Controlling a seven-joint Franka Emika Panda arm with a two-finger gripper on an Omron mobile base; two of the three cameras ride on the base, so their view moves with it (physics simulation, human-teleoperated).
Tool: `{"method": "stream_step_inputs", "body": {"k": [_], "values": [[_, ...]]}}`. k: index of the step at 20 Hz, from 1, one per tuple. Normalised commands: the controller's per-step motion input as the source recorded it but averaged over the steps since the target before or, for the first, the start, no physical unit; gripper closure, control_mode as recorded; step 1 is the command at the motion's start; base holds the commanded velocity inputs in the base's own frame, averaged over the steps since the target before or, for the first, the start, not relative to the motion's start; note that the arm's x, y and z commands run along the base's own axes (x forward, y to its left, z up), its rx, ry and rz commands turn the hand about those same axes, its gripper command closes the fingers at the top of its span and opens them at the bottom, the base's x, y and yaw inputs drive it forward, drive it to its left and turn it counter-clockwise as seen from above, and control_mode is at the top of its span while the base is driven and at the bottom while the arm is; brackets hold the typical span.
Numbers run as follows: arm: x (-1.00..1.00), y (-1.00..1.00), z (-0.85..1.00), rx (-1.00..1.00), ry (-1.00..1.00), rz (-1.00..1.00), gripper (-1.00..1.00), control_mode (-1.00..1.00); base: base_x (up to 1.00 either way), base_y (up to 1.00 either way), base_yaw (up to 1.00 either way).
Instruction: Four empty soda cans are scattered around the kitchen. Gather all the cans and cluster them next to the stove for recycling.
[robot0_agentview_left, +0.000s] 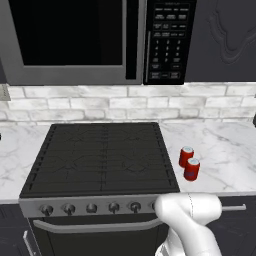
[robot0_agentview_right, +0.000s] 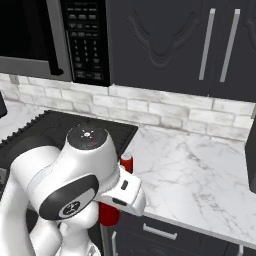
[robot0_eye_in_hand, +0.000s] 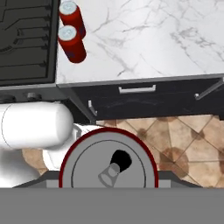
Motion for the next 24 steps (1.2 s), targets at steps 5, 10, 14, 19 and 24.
{"method": "stream_step_inputs", "body": {"k": [5,10,14,19,24], "values": [[0.33,0.07,0.00,0.01,-0.01,0.00,1.00,-1.00,0.00,0.00,0.00],[0.31,0.16,0.00,0.00,-0.05,0.00,1.00,-1.00,0.00,0.00,0.00],[0.42,0.14,-0.04,0.00,-0.06,0.00,1.00,-1.00,0.00,0.00,0.00],[0.44,0.00,-0.01,0.00,-0.03,0.00,1.00,-1.00,0.00,0.00,0.00],[0.45,0.00,-0.01,0.00,0.00,0.00,1.00,-1.00,0.00,0.00,0.00]]}}
